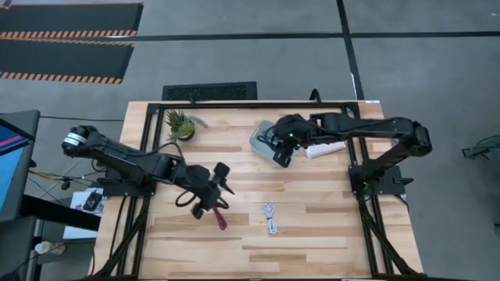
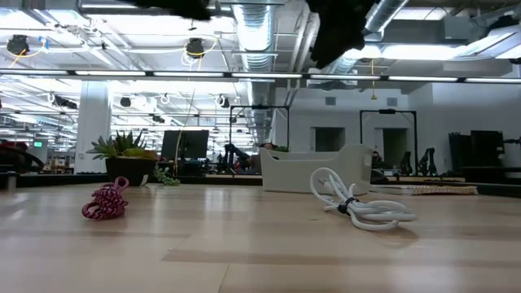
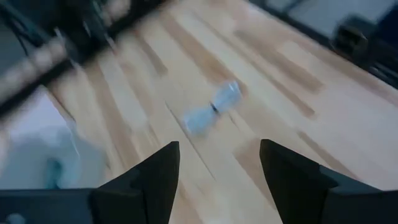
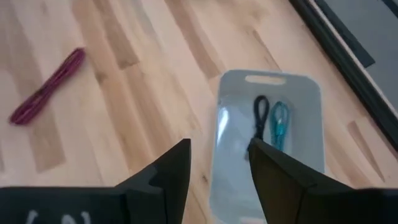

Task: Pick and place USB-C Cables
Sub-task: Put the white USB cable into the grey bin

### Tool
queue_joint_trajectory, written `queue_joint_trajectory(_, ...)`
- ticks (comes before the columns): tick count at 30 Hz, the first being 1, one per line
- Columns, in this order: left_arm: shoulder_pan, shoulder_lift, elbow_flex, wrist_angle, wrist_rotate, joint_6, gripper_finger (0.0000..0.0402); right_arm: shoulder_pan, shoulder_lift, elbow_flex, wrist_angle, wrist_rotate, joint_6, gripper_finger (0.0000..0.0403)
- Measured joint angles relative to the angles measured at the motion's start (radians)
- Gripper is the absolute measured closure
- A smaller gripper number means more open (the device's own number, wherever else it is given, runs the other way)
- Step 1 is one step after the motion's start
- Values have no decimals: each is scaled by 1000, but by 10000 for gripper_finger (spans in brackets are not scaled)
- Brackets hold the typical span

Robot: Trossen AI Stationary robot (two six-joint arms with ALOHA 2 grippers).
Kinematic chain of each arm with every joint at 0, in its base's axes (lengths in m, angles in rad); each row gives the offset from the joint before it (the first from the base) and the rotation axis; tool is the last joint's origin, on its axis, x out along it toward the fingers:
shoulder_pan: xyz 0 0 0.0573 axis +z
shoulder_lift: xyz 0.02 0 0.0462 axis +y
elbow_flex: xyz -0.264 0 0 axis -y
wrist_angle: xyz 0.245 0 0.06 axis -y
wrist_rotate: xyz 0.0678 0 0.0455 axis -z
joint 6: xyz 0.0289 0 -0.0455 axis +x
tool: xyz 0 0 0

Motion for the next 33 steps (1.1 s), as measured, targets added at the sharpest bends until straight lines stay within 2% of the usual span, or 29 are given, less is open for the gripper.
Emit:
queue_joint_trajectory(2,9,45,11,69,9,50,188,12,-11,2,-2,1,13,216)
queue_joint_trajectory(14,91,450,216,92,148,174,188,31,-100,0,-54,7,58,225)
queue_joint_trajectory(19,93,592,310,106,158,247,188,33,-116,1,-61,7,65,225)
queue_joint_trajectory(24,96,686,384,118,176,302,188,33,-116,1,-64,7,66,227)
queue_joint_trajectory(33,133,808,460,138,281,352,188,33,-115,1,-75,6,83,227)
